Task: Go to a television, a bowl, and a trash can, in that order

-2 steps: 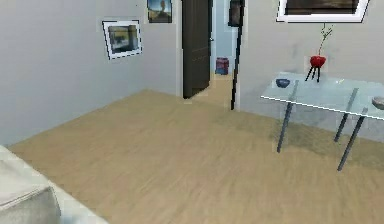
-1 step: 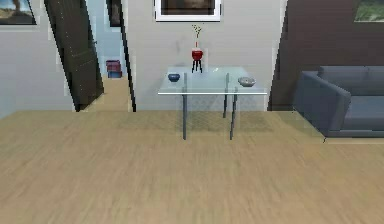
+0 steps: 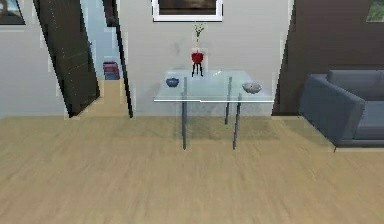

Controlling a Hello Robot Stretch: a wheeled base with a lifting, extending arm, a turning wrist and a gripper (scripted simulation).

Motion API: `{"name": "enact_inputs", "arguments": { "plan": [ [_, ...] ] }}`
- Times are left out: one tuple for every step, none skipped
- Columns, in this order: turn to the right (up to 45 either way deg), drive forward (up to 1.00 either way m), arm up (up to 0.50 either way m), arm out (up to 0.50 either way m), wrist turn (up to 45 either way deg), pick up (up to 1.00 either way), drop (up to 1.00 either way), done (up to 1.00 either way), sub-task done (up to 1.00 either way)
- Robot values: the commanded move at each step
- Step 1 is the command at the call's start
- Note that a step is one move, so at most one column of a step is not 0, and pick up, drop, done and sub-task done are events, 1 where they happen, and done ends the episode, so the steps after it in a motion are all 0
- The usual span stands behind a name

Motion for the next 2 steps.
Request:
{"name": "enact_inputs", "arguments": {
  "plan": [
    [45.0, 0.0, 0.0, 0.0, 0.0, 0.0, 0.0, 0.0, 0.0],
    [45.0, 0.0, 0.0, 0.0, 0.0, 0.0, 0.0, 0.0, 0.0]
  ]
}}
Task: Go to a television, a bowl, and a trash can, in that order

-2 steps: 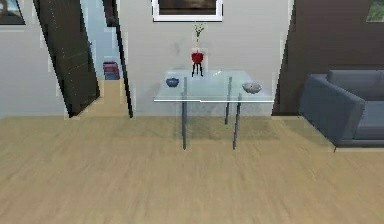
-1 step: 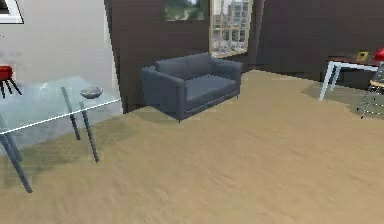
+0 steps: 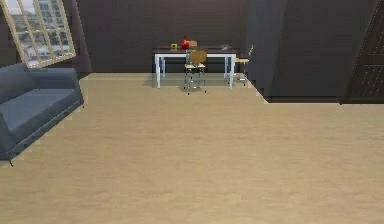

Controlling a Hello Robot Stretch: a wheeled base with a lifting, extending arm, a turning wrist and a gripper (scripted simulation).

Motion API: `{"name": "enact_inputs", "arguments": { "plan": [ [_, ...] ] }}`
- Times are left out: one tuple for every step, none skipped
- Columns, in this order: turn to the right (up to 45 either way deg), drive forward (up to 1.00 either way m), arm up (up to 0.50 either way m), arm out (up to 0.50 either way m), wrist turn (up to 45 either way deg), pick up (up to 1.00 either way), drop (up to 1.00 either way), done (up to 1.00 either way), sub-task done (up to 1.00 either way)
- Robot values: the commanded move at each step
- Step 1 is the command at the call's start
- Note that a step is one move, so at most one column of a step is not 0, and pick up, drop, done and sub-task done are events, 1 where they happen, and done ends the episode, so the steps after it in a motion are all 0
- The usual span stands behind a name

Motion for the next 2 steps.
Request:
{"name": "enact_inputs", "arguments": {
  "plan": [
    [0.0, 0.05, 0.0, 0.0, 0.0, 0.0, 0.0, 0.0, 0.0],
    [-45.0, 0.0, 0.0, 0.0, 0.0, 0.0, 0.0, 0.0, 0.0]
  ]
}}
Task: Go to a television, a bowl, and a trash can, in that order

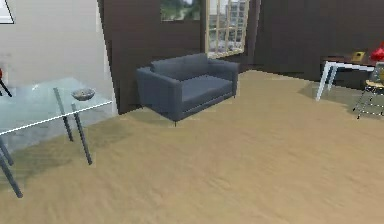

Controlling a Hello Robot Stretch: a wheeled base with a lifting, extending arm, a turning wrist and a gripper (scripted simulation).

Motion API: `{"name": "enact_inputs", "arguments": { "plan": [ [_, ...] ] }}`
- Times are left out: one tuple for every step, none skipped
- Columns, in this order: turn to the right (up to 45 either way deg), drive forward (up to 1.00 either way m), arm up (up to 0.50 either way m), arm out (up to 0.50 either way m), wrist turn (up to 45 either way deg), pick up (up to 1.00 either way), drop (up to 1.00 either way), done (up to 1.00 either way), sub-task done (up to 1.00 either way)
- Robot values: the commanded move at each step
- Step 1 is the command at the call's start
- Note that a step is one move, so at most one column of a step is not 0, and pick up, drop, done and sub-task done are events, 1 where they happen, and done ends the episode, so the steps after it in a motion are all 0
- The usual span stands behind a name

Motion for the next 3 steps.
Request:
{"name": "enact_inputs", "arguments": {
  "plan": [
    [-39.0, 0.0, 0.0, 0.0, 0.0, 0.0, 0.0, 0.0, 0.0],
    [0.0, 0.3, 0.0, 0.0, 0.0, 0.0, 0.0, 0.0, 0.0],
    [-15.0, 0.0, 0.0, 0.0, 0.0, 0.0, 0.0, 0.0, 0.0]
  ]
}}
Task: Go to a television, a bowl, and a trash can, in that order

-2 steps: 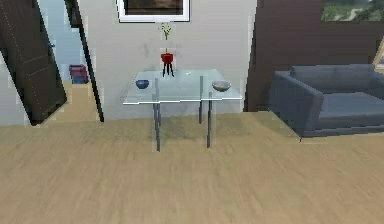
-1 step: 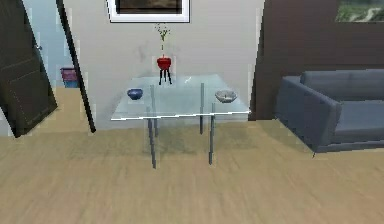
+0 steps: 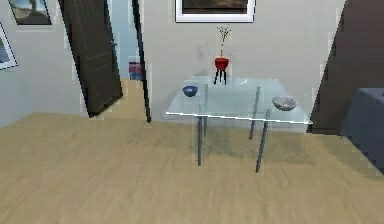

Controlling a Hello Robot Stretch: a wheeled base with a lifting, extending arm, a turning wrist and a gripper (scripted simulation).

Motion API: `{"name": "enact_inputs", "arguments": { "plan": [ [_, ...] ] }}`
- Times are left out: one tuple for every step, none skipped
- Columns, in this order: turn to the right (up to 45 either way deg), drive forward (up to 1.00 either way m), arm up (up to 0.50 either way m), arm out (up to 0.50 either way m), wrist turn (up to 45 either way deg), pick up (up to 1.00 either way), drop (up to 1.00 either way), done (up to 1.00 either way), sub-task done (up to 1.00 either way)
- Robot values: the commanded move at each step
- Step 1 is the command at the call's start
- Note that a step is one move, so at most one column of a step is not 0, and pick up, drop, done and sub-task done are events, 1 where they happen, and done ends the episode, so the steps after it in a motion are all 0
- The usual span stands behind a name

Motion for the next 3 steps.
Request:
{"name": "enact_inputs", "arguments": {
  "plan": [
    [0.0, 0.85, 0.0, 0.0, 0.0, 0.0, 0.0, 0.0, 0.0],
    [0.0, 0.0, 0.0, 0.0, 0.0, 0.0, 0.0, 0.0, 1.0],
    [45.0, 0.0, 0.0, 0.0, 0.0, 0.0, 0.0, 0.0, 0.0]
  ]
}}
